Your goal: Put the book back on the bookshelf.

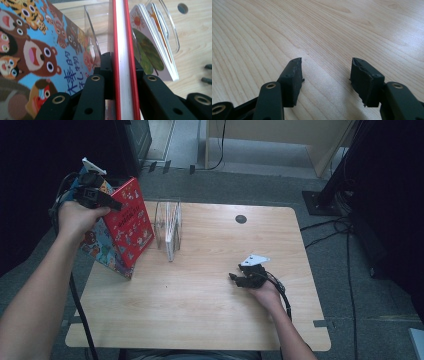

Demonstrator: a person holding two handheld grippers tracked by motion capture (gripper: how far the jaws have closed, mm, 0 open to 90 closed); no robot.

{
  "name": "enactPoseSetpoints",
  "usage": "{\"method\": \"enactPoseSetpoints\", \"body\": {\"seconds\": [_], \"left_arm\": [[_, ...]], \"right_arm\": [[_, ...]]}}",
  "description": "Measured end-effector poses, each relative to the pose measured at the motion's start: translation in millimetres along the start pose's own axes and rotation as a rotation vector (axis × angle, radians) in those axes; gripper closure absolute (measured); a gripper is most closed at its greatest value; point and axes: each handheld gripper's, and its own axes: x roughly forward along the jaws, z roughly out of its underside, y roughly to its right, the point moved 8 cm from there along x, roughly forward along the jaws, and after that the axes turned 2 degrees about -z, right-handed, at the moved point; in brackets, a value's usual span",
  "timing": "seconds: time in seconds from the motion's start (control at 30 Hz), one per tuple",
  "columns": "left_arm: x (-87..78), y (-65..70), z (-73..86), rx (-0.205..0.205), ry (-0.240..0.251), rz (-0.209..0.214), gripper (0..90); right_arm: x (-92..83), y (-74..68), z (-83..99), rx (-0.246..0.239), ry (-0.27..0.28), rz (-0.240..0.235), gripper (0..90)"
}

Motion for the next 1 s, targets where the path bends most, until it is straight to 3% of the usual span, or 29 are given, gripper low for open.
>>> {"method": "enactPoseSetpoints", "body": {"seconds": [0.3,0.5,0.6,0.87,1.0], "left_arm": [[12.8,-7.0,-12.6,-0.066,0.086,-0.003,80.5],[21.1,-5.2,-16.2,-0.078,0.123,0.004,80.4],[21.3,-4.7,-20.2,-0.088,0.175,0.002,80.5],[28.0,-6.0,-16.3,-0.086,0.164,0.003,80.4],[28.4,-6.1,-14.3,-0.088,0.135,0.014,79.9]], "right_arm": [[0.4,-0.5,0.1,0.004,0.007,0.003,42.7],[0.0,-1.2,1.0,0.015,0.015,0.011,42.9],[-0.1,-1.6,1.2,0.018,0.019,0.012,42.9],[-0.3,-1.9,1.8,0.016,0.024,0.011,42.8],[-0.3,-2.0,1.8,0.018,0.025,0.011,42.8]]}}
